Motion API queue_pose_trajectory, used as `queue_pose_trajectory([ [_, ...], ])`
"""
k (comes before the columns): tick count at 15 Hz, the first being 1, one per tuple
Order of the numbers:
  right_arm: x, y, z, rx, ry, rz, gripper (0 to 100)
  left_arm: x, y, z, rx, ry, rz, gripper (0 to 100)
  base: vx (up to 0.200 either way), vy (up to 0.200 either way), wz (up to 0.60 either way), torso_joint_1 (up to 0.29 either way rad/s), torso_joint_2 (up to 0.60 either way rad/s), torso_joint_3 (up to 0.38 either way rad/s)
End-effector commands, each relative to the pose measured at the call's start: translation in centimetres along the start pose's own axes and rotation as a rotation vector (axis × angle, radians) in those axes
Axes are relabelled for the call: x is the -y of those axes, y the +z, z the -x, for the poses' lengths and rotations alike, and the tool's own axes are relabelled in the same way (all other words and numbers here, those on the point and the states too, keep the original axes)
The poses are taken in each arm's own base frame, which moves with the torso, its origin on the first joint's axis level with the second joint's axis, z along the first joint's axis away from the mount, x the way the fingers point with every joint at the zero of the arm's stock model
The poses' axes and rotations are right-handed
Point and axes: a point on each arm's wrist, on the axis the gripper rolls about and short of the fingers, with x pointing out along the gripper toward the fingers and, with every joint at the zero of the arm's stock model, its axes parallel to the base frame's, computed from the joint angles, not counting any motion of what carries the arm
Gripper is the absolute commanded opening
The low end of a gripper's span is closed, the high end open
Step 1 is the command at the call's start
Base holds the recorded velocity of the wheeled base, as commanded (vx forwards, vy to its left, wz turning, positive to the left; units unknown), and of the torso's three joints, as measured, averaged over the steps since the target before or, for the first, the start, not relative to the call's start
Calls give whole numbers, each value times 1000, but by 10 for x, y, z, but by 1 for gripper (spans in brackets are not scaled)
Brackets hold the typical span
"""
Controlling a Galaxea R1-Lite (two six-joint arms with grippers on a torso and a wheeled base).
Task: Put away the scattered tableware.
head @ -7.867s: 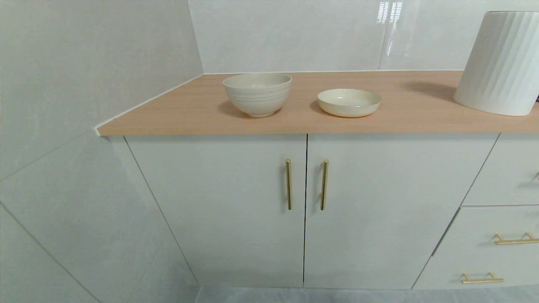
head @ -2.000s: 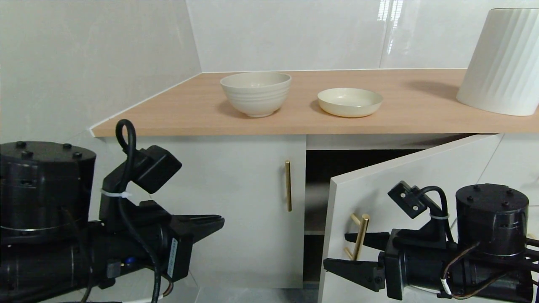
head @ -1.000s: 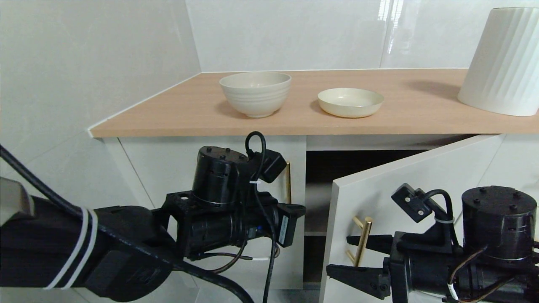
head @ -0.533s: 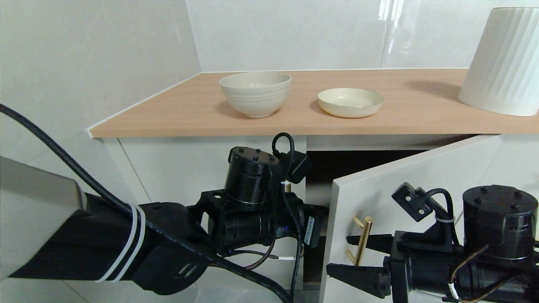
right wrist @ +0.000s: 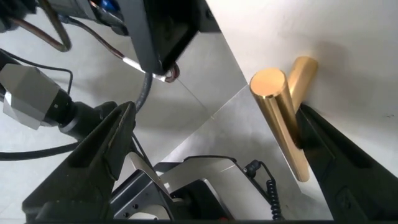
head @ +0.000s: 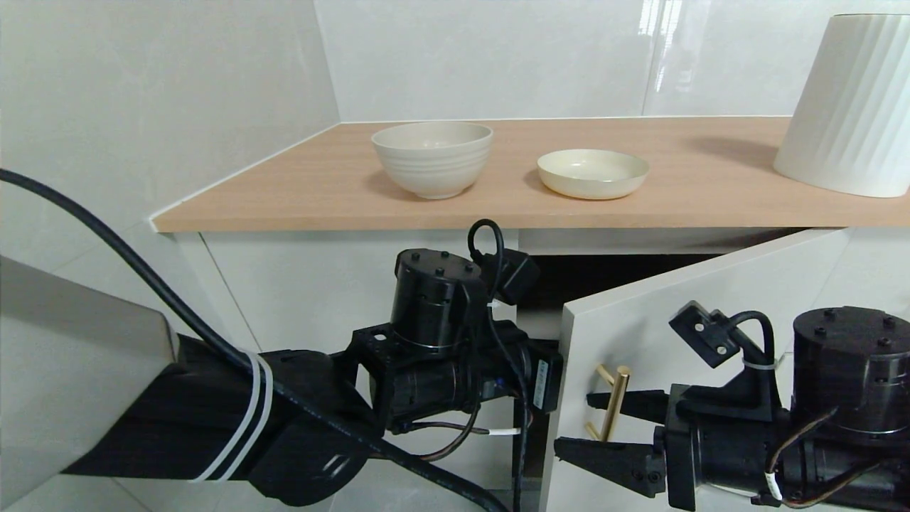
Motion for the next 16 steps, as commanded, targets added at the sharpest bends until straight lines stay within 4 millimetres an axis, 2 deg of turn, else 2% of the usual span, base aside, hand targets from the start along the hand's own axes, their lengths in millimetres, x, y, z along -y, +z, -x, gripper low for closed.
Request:
queue_pose_trajectory([
  [1, 4, 2, 2, 11, -24, -3, 100, 1, -3, -3, -12, -17, 0, 0, 0, 0, 0, 0, 0, 0],
  [2, 9, 3, 3, 17, -44, -9, 100, 2, -3, -3, -13, -19, 0, 0, 0, 0, 0, 0, 0, 0],
  [5, 43, 10, 14, 51, -177, 19, 100, 2, -3, -3, -13, -20, 1, 0, 0, 0, 0, 0, 0, 0],
  [7, 49, 11, 22, 59, -216, 58, 100, 2, -3, -3, -12, -20, 1, 0, 0, 0, 0, 0, 0, 0],
  [8, 46, 9, 31, 69, -226, 63, 100, 2, -4, -4, -14, -21, 1, 0, 0, 0, 0, 0, 0, 0],
  [11, 18, 9, 56, 33, -209, 56, 100, 2, -5, -5, -15, -23, 1, 0, 0, 0, 0, 0, 0, 0],
  [13, -2, 8, 83, 3, -220, 43, 100, 2, -4, -6, 9, -25, -4, 0, 0, 0, 0, 0, 0, 0],
  [16, -11, 2, 97, -4, -221, 34, 100, 4, -5, -7, 5, -30, -3, 0, 0, 0, 0, 0, 0, 0],
])
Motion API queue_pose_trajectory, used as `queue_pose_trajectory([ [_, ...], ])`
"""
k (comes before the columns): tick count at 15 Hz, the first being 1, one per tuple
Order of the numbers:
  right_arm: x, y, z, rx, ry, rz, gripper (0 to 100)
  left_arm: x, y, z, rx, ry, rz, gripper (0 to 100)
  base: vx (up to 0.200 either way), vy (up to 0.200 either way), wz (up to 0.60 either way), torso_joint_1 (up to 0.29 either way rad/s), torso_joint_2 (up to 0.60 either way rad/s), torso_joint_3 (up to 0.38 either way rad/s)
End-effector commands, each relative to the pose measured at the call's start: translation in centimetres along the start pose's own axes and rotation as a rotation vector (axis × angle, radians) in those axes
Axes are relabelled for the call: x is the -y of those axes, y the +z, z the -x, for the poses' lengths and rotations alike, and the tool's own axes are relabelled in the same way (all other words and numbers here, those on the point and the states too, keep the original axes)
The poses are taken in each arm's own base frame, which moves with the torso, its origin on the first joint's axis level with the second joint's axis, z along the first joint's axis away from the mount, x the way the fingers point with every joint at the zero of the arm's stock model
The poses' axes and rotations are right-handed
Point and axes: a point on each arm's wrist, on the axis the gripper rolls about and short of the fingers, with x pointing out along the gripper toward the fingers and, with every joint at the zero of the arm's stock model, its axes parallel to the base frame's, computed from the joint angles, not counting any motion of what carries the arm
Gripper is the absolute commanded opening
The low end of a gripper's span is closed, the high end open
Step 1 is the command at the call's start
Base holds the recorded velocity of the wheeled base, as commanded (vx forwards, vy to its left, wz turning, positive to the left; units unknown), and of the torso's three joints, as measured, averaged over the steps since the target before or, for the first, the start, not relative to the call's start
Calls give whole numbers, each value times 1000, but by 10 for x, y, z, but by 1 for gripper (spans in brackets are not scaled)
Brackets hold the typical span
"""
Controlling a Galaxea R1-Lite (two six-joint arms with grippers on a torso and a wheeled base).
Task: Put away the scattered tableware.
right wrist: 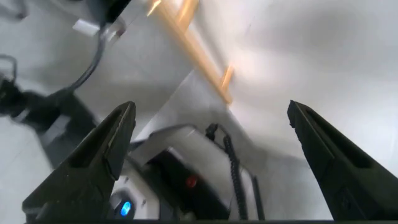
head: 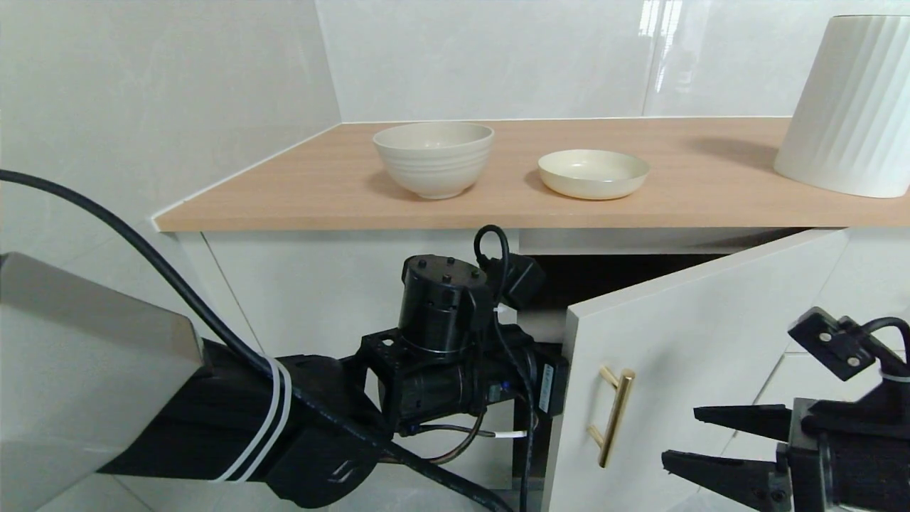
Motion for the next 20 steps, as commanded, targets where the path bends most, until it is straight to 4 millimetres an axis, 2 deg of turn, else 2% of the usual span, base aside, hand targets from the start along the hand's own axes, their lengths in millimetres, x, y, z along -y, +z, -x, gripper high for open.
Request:
queue_pose_trajectory([
  [1, -9, 2, 19, 60, 19, 24, 100, 3, -2, -1, -5, -4, -2, 0, 0, 0, 0, 0, 0, 0],
  [3, -8, 1, 18, 55, 18, 21, 100, 3, -4, -1, -11, -2, -1, 0, 0, 0, 0, 0, 0, 0],
  [6, -8, 1, 18, 55, 18, 21, 100, 3, -4, -2, -9, -4, -1, 0, -200, 0, 0, 9, 4, -1],
  [13, -10, 3, 21, 72, 21, 30, 100, 4, -10, -17, -16, -19, -5, 0, 0, 0, 0, 0, 0, 0],
  [15, -12, 5, 27, 97, 25, 40, 100, 4, -10, -17, -15, -18, -6, 0, 0, 0, 0, 0, 0, 0],
  [18, -16, 9, 34, 139, 28, 56, 100, 11, -10, -16, -15, -31, 18, 0, -200, 0, 0, 9, 5, -1],
  [20, -21, 13, 45, 195, 40, 78, 100, 13, -10, -17, -16, -40, 21, 0, 0, 0, 0, 0, 0, 0],
])
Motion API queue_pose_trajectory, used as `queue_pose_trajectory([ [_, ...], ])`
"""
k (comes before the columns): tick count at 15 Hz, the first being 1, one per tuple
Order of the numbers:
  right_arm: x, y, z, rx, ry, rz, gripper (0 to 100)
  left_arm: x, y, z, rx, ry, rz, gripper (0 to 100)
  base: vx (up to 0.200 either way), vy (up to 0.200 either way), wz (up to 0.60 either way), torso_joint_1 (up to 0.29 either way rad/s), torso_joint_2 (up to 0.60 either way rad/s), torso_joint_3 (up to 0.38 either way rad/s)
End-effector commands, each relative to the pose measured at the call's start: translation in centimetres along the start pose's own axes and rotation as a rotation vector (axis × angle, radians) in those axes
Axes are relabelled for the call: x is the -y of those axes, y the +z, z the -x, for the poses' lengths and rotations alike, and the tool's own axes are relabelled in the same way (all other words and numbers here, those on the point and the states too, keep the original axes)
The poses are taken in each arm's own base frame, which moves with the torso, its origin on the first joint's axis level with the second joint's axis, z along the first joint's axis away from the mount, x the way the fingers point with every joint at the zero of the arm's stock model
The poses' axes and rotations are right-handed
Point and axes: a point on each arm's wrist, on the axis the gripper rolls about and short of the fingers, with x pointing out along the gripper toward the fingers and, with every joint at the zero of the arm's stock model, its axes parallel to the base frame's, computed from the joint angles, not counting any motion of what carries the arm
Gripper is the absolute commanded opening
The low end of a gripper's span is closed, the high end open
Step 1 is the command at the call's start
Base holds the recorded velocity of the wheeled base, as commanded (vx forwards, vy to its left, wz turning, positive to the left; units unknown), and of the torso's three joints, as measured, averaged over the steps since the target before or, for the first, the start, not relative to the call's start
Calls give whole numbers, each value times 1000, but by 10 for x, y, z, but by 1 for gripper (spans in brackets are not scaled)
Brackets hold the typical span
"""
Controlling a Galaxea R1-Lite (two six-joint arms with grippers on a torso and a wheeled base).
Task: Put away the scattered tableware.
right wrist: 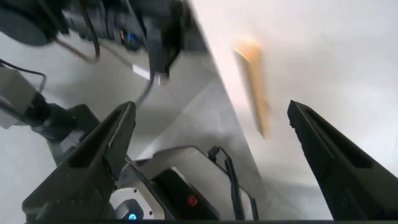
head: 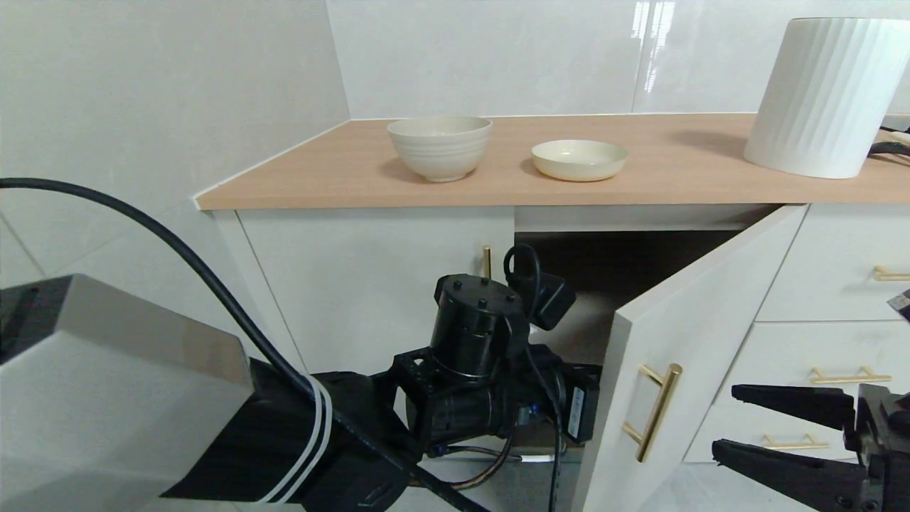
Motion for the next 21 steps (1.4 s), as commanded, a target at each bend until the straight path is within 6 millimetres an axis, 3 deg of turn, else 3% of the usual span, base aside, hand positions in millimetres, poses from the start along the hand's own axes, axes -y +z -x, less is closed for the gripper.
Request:
queue_pose_trajectory([
  [1, -7, 10, 12, 73, 14, 27, 100, 3, 1, -4, 2, -8, -4, 0, 0, 0, 0, 0, 0, 0],
  [4, -15, 20, 28, 154, 30, 52, 100, 13, -1, -17, -4, -36, -15, 0, 0, 0, 0, 0, 0, 0],
  [12, -36, 46, 69, 359, 79, 86, 100, 70, -16, -38, -22, -142, -68, 0, 0, 0, 0, 0, 0, 0],
  [17, -43, 49, 85, 424, 92, 112, 100, 110, -24, -78, -2, -234, -104, 0, 0, 0, 0, 0, 0, 0],
  [18, -43, 49, 85, 426, 89, 112, 100, 136, -32, -95, -12, -277, -119, 0, 0, 0, 0, 0, 0, 0],
  [20, -43, 49, 85, 424, 90, 112, 100, 152, -28, -96, 34, -250, -129, 0, 0, 0, 0, 0, 0, 0],
  [21, -42, 49, 83, 419, 88, 109, 100, 154, -11, -82, 78, -225, -119, 0, 0, 0, 0, 0, 0, 0],
])
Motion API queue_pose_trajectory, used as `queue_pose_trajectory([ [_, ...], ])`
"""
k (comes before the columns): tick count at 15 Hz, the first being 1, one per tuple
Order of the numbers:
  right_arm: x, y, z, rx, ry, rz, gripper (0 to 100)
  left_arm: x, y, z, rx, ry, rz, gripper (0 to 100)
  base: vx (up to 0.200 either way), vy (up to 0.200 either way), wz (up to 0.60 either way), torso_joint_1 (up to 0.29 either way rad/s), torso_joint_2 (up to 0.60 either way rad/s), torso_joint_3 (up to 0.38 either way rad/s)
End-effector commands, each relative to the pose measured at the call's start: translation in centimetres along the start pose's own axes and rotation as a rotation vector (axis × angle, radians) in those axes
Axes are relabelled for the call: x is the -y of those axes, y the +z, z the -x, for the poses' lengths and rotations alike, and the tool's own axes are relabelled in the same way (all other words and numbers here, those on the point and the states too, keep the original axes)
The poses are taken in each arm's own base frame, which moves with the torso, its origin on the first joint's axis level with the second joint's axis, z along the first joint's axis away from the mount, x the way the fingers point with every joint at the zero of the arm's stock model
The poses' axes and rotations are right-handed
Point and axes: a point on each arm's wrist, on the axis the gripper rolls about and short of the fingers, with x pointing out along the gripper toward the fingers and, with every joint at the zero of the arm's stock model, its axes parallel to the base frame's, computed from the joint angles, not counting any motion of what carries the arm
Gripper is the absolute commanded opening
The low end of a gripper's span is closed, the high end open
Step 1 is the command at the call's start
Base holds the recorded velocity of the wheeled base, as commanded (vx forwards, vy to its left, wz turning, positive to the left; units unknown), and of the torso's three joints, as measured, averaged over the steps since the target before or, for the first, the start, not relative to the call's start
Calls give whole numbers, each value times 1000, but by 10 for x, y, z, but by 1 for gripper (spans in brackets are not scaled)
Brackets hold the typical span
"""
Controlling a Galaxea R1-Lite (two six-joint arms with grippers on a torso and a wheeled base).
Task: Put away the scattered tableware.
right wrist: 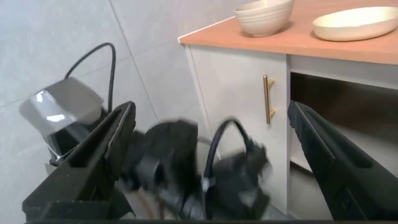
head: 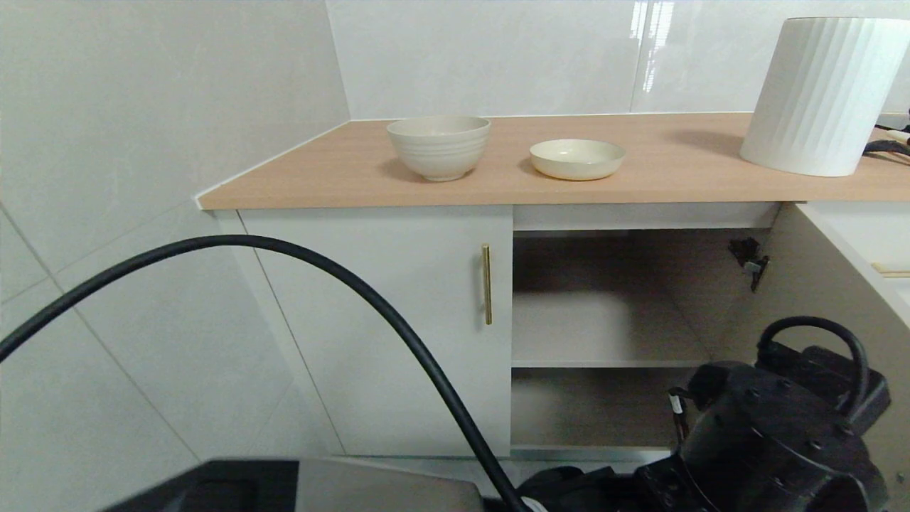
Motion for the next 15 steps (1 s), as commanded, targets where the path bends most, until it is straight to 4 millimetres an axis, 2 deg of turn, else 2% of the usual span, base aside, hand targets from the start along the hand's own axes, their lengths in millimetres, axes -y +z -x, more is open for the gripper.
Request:
queue_pose_trajectory([
  [1, 2, -2, -3, -13, -2, -5, 100, 1, 20, 21, 43, 50, 16, 0, 0, 0, 0, 0, 0, 0],
  [3, 6, -6, -11, -46, -13, -18, 100, -27, 43, 67, 70, 135, 32, 0, 0, 0, 0, 0, 0, 0],
  [5, 15, -13, -28, -109, -34, -43, 100, -56, 55, 113, 88, 241, 53, 0, 0, 0, 0, 0, 0, 0],
  [6, 21, -19, -40, -153, -40, -59, 100, -78, 53, 151, 79, 332, 62, 0, 0, 0, 0, 0, 0, 0],
  [8, 33, -20, -68, -177, -47, -65, 100, -111, 43, 206, 58, 491, 42, 0, 0, 0, 0, 0, 0, 0],
  [9, 39, -15, -83, -144, -48, -53, 100, -118, 39, 227, 50, 545, 36, 0, 0, 0, 0, 0, 0, 0],
  [10, 42, -11, -90, -114, -51, -42, 100, -120, 36, 236, 45, 565, 32, 0, 0, 0, 0, 0, 0, 0],
  [11, 53, -7, -108, -63, -58, -20, 100, -124, 30, 251, 26, 605, 2, 0, 0, 0, 0, 0, 0, 0],
  [12, 53, -4, -110, -63, -60, -20, 100, -125, 28, 253, 24, 613, -8, 0, 0, 0, 0, 0, 0, 0],
  [13, 54, -10, -106, -107, -96, -41, 100, -126, 30, 253, 53, 612, -20, 100, 0, 0, 0, 0, 0, 0],
  [14, 57, -22, -106, -179, -123, -62, 100, -133, 33, 256, 81, 638, -24, 100, 0, 0, 0, 0, 0, 0],
  [15, 59, -24, -109, -193, -128, -52, 100, -137, 36, 260, 98, 655, -26, 100, 0, 0, 0, 0, 0, 0],
])
